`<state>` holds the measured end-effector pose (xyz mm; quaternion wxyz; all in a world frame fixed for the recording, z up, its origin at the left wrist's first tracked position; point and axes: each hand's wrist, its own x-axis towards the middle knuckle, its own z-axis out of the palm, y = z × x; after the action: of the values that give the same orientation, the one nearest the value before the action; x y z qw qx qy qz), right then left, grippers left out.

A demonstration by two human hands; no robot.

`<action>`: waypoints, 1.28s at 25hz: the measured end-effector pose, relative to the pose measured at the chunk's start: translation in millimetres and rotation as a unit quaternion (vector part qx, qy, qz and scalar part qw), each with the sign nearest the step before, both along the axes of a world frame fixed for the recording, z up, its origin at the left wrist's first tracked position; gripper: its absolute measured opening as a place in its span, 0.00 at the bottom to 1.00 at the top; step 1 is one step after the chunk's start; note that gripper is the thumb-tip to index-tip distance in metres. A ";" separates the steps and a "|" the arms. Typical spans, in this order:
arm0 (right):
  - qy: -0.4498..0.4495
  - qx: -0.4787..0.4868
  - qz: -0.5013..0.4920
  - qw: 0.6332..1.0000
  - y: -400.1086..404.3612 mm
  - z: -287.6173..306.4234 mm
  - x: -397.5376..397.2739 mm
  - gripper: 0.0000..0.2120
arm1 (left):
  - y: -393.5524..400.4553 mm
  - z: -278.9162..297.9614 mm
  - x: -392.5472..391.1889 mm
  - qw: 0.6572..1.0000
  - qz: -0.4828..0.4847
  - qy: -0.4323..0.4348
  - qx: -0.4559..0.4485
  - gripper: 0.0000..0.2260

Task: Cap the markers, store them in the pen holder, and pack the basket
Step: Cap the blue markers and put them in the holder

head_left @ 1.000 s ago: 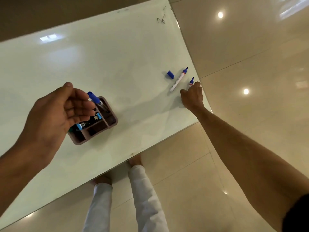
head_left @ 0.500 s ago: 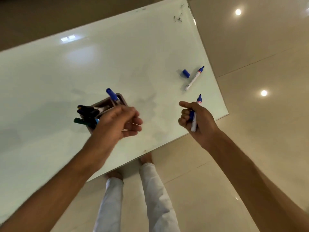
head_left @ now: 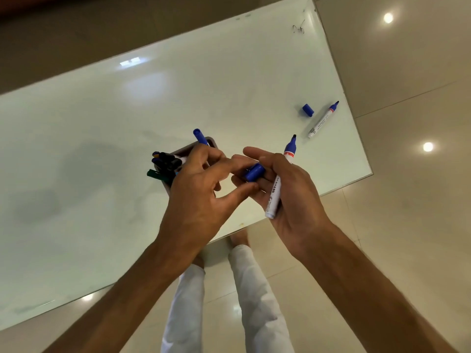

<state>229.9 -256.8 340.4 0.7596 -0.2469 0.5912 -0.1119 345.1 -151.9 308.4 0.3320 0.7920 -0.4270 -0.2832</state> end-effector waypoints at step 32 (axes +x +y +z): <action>0.106 -0.605 0.400 0.680 59.3 36.6 -15.1 0.16 | 54.6 35.4 49.3 0.757 0.192 0.623 -0.029 0.12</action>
<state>214.7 -197.4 377.0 0.3492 -0.8762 0.3156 -0.1036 394.4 -97.3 343.8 0.5953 0.4956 0.0275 -0.6318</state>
